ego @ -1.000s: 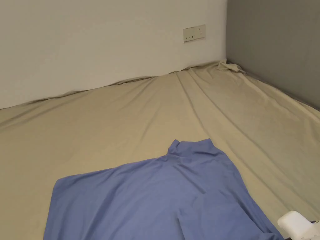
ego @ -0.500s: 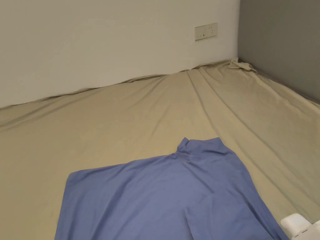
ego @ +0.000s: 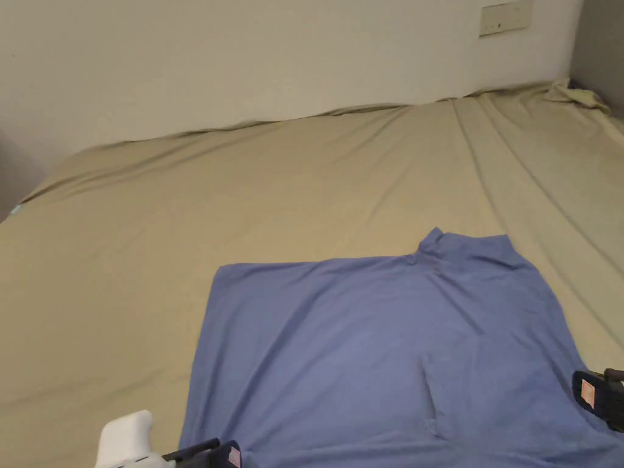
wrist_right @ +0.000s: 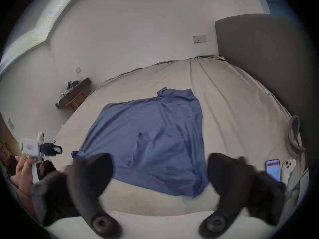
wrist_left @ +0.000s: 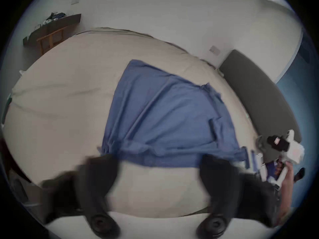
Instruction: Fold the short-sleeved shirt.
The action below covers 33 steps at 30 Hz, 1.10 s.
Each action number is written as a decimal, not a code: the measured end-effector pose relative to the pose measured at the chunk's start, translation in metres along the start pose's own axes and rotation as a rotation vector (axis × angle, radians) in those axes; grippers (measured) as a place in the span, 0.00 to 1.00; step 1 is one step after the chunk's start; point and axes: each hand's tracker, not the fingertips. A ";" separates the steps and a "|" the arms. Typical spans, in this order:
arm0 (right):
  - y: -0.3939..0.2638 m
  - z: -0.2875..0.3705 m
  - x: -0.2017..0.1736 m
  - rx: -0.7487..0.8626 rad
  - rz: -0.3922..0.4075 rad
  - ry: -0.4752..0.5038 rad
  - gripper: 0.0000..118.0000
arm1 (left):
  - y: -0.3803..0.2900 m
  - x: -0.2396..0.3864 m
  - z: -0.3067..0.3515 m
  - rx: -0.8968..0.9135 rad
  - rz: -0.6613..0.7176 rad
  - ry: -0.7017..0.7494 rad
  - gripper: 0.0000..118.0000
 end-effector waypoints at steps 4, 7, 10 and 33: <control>-0.028 -0.017 -0.029 -0.072 -0.020 0.004 0.02 | -0.031 -0.001 -0.021 -0.105 0.076 0.034 0.00; -0.041 -0.027 -0.033 -0.120 -0.078 0.137 0.02 | -0.028 -0.018 -0.026 -0.102 0.119 0.046 0.00; -0.040 -0.030 -0.034 -0.144 -0.021 0.124 0.02 | -0.013 -0.036 -0.037 -0.026 0.073 0.230 0.00; -0.047 -0.065 0.098 -0.269 -0.206 -0.055 1.00 | 0.003 -0.066 -0.090 -0.076 0.247 0.051 0.08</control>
